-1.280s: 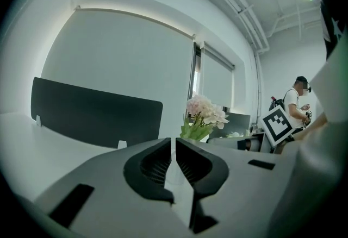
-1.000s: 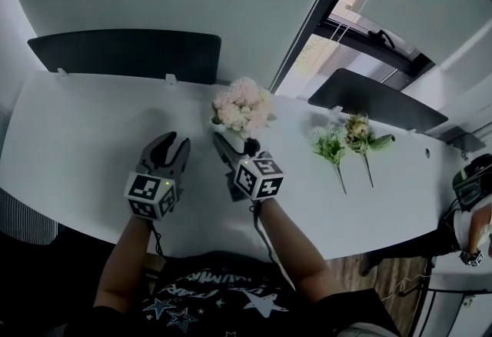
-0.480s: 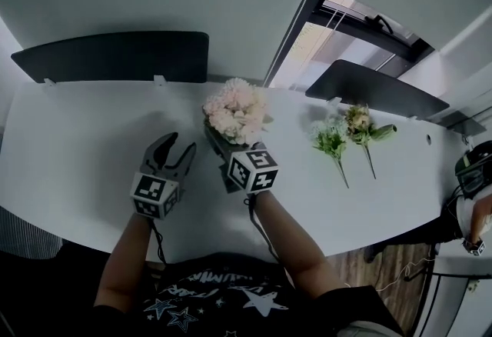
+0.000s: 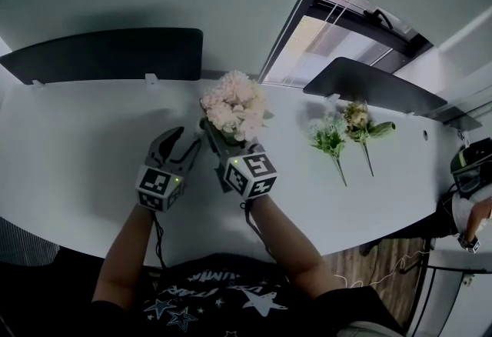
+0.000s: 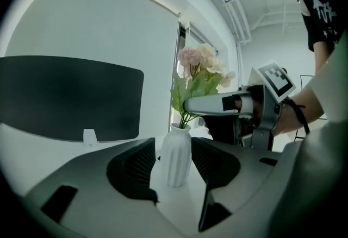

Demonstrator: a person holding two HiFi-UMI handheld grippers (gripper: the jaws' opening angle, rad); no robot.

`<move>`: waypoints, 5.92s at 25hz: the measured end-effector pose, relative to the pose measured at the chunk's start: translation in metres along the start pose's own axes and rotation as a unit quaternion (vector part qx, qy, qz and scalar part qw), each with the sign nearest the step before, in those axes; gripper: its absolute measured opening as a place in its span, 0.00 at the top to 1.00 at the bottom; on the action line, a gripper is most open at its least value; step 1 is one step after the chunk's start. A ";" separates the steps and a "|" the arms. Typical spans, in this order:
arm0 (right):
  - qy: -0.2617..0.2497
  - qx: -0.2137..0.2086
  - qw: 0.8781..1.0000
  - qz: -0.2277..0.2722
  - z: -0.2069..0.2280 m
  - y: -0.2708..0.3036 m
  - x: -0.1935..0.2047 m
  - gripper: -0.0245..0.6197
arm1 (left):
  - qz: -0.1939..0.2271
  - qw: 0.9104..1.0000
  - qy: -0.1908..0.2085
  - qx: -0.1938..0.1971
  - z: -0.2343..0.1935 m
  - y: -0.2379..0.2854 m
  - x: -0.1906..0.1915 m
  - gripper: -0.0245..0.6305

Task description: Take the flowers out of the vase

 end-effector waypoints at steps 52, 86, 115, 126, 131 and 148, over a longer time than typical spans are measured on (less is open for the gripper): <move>-0.059 0.000 0.995 0.076 -0.026 -0.066 -0.084 0.80 | 0.005 0.999 0.036 -0.011 0.020 -0.024 0.007 0.61; -0.065 -0.085 0.994 -0.014 -0.027 -0.262 -0.048 0.81 | 0.042 0.995 0.053 -0.072 0.229 -0.108 0.023 0.61; -0.045 -0.171 0.984 -0.018 -0.043 -0.456 -0.011 0.82 | 0.163 0.970 0.052 -0.170 0.450 -0.221 0.034 0.66; -0.039 -0.154 0.987 -0.011 -0.076 -0.481 -0.005 0.83 | 0.170 0.968 0.039 -0.180 0.467 -0.270 0.041 0.87; -0.050 -0.151 0.987 -0.015 -0.109 -0.515 0.000 0.83 | 0.158 0.970 0.028 -0.182 0.488 -0.317 0.062 0.90; -0.072 -0.117 0.990 -0.039 -0.172 -0.638 0.031 0.83 | 0.161 0.977 0.018 -0.137 0.565 -0.397 0.108 0.90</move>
Point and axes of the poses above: the fingertips, and each gripper's own axes: y forward along the fingers, z to its right, x out of its underside, the point moved 7 cm from there along -y, backward along the fingers, and after that the axes turned 6 degrees about -y, right-handed, at the moved point
